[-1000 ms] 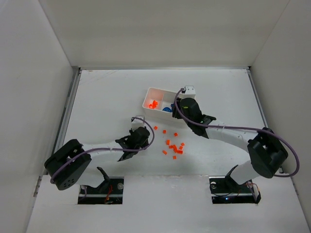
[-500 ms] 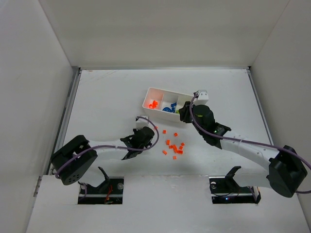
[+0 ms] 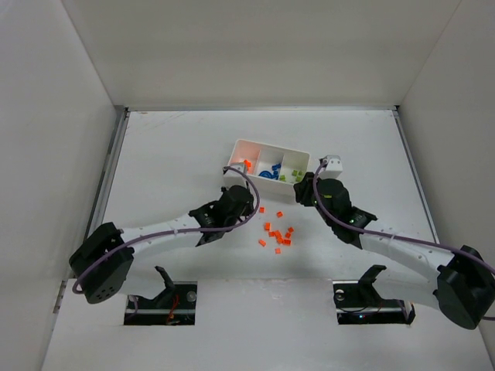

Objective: Sort the legos into containers by color

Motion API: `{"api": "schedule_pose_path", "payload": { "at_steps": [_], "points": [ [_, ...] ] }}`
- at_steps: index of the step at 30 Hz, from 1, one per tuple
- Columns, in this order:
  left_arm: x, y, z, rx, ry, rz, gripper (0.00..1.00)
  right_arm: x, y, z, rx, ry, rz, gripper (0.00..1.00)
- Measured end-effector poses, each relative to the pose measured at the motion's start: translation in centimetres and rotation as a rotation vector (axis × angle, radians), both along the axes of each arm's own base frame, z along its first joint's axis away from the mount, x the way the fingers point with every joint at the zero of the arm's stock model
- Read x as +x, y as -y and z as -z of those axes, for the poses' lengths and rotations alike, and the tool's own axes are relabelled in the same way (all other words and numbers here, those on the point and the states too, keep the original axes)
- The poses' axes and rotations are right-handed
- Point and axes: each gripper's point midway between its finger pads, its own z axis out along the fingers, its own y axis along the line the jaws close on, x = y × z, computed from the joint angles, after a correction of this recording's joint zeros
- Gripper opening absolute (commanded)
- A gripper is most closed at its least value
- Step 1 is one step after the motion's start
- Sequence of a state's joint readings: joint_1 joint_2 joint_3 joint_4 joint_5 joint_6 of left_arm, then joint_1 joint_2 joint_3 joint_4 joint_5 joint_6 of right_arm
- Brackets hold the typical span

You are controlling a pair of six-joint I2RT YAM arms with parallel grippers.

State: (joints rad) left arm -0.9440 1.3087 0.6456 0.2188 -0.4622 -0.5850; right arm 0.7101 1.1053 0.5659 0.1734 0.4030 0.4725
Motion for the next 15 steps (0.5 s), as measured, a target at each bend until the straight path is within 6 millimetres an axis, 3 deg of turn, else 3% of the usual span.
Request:
{"api": "schedule_pose_path", "payload": {
  "at_steps": [4,7,12,15],
  "points": [
    [3.0,2.3,-3.2,-0.078,0.034,0.001,0.08,0.1,0.4,0.0,0.017,0.002,0.016,0.41],
    [6.3,4.2,-4.4,-0.112,0.044,0.001,0.09,0.1,0.4,0.1,0.027,0.001,0.018,0.41],
    [11.0,6.7,-3.2,-0.110,0.022,0.004,0.22,-0.1,0.4,0.5,0.029,-0.006,0.013,0.40],
    [12.2,7.0,-1.9,-0.092,0.002,0.005,0.30,-0.2,0.5,0.7,0.026,-0.010,0.013,0.40]
  ]
}}
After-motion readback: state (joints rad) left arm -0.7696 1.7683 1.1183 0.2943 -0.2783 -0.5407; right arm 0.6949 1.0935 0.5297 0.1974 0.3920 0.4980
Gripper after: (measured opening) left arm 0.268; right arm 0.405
